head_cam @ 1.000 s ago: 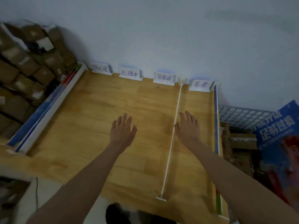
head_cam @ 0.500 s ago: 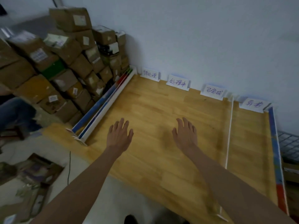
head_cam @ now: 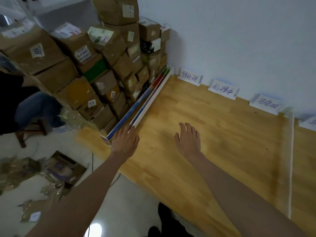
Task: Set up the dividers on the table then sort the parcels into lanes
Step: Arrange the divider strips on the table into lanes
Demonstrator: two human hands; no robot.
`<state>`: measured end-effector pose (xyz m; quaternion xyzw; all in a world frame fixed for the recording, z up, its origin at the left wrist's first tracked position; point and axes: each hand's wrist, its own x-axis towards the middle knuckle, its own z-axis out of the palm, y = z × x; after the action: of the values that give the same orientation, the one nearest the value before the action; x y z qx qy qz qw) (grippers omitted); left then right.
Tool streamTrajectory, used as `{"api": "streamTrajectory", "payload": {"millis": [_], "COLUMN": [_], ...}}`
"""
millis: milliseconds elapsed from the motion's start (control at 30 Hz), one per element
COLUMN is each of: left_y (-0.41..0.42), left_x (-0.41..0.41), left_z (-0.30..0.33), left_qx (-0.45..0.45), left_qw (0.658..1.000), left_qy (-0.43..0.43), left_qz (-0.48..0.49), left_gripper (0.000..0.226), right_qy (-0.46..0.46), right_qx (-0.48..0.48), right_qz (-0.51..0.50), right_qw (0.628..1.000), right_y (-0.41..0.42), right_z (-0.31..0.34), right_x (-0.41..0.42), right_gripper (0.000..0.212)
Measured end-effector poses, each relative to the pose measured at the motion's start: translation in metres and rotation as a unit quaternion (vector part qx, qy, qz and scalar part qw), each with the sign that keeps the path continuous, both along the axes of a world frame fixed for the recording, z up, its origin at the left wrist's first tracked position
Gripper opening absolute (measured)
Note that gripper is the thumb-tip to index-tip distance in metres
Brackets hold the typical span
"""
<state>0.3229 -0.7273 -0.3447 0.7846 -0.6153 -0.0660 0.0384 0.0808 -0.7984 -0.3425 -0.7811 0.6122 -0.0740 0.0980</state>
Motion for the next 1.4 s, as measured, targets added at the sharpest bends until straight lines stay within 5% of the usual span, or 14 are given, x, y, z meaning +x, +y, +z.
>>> {"api": "streamTrajectory", "payload": {"millis": [733, 1067, 1400], "left_y": [-0.134, -0.147, -0.153], "left_x": [0.108, 0.123, 0.121], "left_z": [-0.091, -0.120, -0.115], "left_qx": [0.115, 0.167, 0.163], "left_qw": [0.992, 0.982, 0.979], "left_qy": [0.043, 0.073, 0.117], "left_qz": [-0.018, -0.051, -0.032], "left_gripper": [0.049, 0.061, 0.053], "right_qy": [-0.041, -0.139, -0.157], "right_qx": [0.138, 0.317, 0.321], "right_qz": [0.039, -0.119, -0.208], "right_qw": [0.989, 0.930, 0.910], "right_y": [-0.136, -0.144, -0.153], "right_z": [-0.088, -0.105, -0.101], "right_x": [0.192, 0.252, 0.251], "right_gripper": [0.041, 0.042, 0.052]}}
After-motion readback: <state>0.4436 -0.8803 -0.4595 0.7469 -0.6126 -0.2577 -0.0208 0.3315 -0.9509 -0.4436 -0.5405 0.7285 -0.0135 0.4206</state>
